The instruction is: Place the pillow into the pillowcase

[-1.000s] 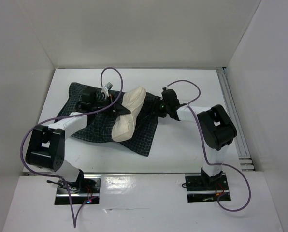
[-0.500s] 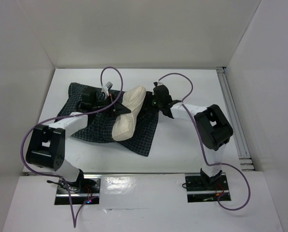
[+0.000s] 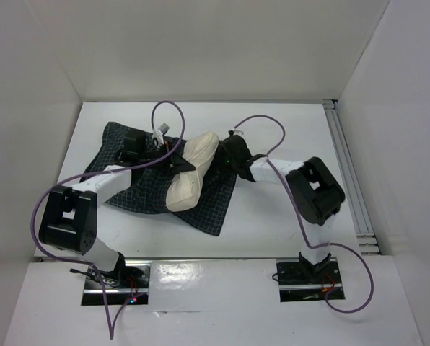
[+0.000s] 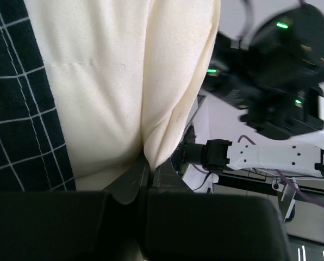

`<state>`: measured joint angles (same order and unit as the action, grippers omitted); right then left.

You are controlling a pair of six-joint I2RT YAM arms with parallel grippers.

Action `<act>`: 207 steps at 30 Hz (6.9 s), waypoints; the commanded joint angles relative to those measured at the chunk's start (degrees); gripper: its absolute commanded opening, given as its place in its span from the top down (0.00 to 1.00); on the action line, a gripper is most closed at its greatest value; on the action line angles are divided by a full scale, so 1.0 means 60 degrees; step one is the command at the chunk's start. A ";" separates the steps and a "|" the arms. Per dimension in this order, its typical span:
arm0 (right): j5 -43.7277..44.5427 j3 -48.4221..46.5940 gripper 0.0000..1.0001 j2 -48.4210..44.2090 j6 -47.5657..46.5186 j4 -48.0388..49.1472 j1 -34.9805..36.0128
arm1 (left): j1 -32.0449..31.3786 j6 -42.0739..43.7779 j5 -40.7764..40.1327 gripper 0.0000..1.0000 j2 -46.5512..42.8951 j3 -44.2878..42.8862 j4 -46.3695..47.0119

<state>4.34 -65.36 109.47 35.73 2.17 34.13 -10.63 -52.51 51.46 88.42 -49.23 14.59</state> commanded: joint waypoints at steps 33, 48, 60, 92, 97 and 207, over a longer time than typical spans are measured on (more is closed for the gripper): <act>-0.1998 0.0684 1.00 -0.2762 -0.0344 0.0941 -0.1279 | -0.3574 0.3156 -0.7446 0.10 0.1229 -0.5300 -0.4351; -0.2510 0.0772 1.00 -0.3143 -0.0168 0.1117 -0.1279 | -0.4131 0.2980 -0.8152 1.00 0.2738 -0.6047 -0.5095; -0.2598 0.0948 1.00 -0.3538 -0.0168 0.0942 -0.1747 | -0.4131 0.3448 -0.8271 1.00 0.2973 -0.5315 -0.5332; -0.4471 0.0801 1.00 -0.6102 -0.0081 0.2640 -0.3110 | -0.3545 0.4607 -0.6160 1.00 0.4555 -0.4011 -0.5977; -0.5949 0.0977 1.00 -0.6014 -0.0284 0.2466 -0.2643 | -0.3457 0.4182 -0.6380 1.00 0.4731 -0.4362 -0.5889; -0.2468 -0.0282 0.47 -0.0463 0.1223 0.1441 -0.0796 | -0.1554 0.4064 -0.3069 1.00 0.1098 -0.5125 -0.6313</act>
<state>-13.76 -64.05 104.86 42.35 9.82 28.16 -19.92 -27.03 25.43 96.29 -78.41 -27.79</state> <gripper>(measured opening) 0.539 0.042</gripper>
